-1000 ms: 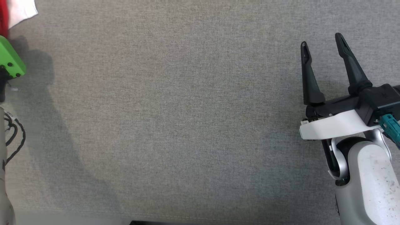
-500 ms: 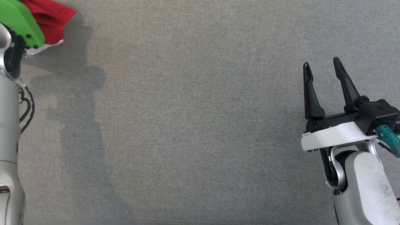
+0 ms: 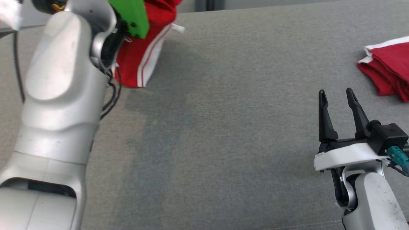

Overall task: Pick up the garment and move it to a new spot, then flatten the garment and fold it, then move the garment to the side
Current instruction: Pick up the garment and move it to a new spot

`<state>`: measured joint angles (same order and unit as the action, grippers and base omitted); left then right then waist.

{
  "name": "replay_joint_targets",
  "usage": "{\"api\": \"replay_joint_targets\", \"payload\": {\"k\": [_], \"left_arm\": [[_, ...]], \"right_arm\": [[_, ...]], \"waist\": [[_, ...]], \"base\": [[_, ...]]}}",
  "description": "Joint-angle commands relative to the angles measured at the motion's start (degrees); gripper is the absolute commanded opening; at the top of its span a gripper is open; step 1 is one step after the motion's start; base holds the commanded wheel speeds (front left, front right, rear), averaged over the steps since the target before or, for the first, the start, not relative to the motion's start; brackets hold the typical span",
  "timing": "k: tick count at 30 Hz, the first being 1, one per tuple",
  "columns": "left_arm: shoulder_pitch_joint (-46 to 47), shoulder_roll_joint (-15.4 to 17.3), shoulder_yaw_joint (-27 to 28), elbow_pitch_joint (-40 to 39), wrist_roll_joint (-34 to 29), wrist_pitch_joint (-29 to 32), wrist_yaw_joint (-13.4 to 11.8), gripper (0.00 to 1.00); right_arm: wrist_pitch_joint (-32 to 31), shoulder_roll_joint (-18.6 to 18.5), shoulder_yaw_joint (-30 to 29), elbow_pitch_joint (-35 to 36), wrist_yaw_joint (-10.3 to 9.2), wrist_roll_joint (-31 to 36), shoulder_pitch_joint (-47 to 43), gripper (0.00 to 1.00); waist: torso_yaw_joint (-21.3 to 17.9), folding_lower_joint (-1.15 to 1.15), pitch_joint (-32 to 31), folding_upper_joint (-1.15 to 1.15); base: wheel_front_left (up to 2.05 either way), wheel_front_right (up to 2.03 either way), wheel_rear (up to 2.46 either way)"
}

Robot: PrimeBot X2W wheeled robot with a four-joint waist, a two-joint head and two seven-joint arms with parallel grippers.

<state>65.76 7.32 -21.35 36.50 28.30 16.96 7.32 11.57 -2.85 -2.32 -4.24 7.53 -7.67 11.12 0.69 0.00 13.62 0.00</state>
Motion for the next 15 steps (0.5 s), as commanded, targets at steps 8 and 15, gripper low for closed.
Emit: {"api": "replay_joint_targets", "payload": {"k": [8,15], "left_arm": [[-7.5,-4.2,-8.5,2.7,4.2,-4.5,-1.2,0.00],[-15.0,-4.2,-23.3,-0.2,17.1,-9.7,-6.2,0.49]], "right_arm": [[2.0,-0.1,1.4,-3.4,-0.09,-2.6,1.2,1.00],[3.1,0.0,1.5,-5.7,-0.09,-3.1,2.2,1.00]], "waist": [[-12.9,0.00,1.0,0.00],[-15.2,0.00,2.3,0.00]], "base": [[0.00,0.00,0.00],[0.00,0.00,0.00]]}}
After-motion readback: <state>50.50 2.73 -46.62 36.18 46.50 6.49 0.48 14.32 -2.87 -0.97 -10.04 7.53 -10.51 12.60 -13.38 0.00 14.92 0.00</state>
